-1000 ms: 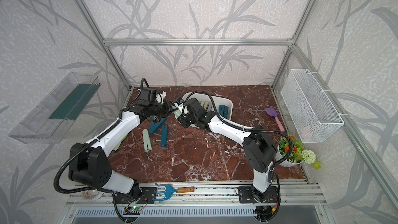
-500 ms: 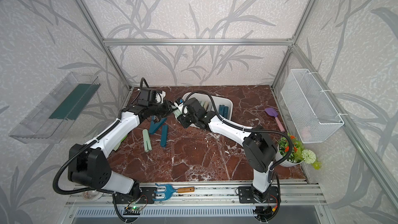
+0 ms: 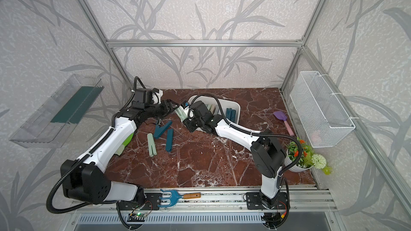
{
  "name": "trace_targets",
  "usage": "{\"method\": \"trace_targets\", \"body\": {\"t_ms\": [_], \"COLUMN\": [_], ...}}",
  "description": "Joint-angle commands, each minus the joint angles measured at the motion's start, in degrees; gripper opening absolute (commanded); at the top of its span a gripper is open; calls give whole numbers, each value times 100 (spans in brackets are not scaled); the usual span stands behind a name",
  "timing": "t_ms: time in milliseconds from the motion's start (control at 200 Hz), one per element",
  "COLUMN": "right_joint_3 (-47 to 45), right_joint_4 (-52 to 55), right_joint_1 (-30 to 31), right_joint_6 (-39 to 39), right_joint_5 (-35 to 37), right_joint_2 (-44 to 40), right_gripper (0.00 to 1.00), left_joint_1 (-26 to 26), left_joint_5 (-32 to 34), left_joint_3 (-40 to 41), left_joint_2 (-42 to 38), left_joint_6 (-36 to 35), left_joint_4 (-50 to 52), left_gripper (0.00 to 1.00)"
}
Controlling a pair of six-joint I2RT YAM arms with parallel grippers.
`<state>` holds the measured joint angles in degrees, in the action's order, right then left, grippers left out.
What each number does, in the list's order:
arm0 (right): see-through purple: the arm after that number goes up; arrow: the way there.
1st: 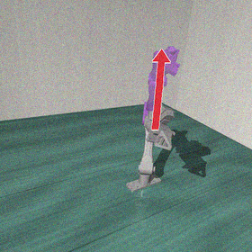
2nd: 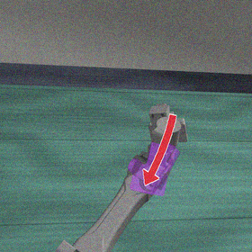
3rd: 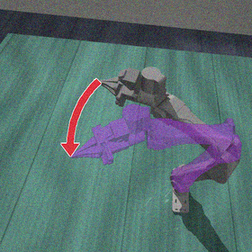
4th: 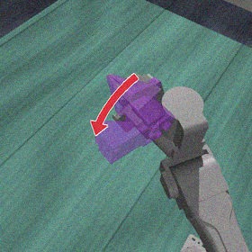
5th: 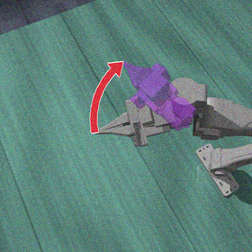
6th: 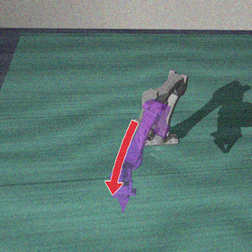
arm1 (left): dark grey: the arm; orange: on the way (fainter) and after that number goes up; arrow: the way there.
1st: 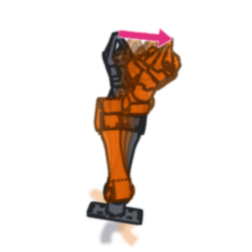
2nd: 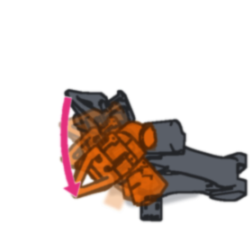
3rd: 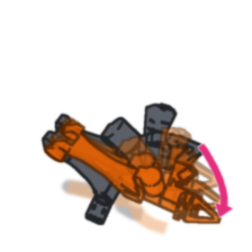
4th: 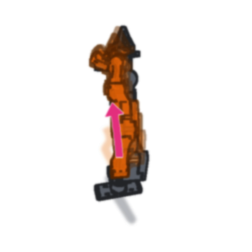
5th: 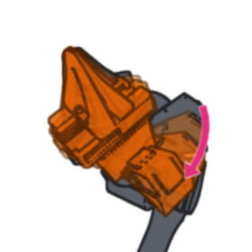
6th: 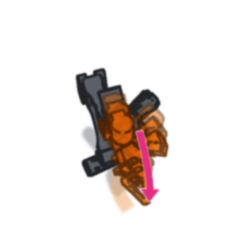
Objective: Put the pruning pliers into the storage box
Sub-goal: Place the pruning pliers in the storage box.
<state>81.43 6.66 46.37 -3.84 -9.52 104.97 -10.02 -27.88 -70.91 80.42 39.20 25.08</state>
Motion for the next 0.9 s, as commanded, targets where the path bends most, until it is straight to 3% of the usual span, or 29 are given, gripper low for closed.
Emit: {"method": "trace_targets", "body": {"t_ms": [0,320,675,895], "right_joint_3": [145,147,75,128], "right_joint_4": [-88,-50,-24,-22], "right_joint_1": [-40,-55,-172,-172], "right_joint_6": [-28,-4,-78,-107], "right_joint_5": [-15,11,-24,-68], "right_joint_2": [6,6,-63,-20], "right_gripper": [14,14,13,13], "left_joint_1": [70,128,874,739], "left_joint_5": [145,0,154,-751], "left_joint_3": [-12,-14,53,504], "left_joint_2": [-62,-109,-850,-691], "left_joint_6": [-79,-142,-252,235], "left_joint_4": [118,57,170,-613], "left_gripper": [64,64,65,65]}}
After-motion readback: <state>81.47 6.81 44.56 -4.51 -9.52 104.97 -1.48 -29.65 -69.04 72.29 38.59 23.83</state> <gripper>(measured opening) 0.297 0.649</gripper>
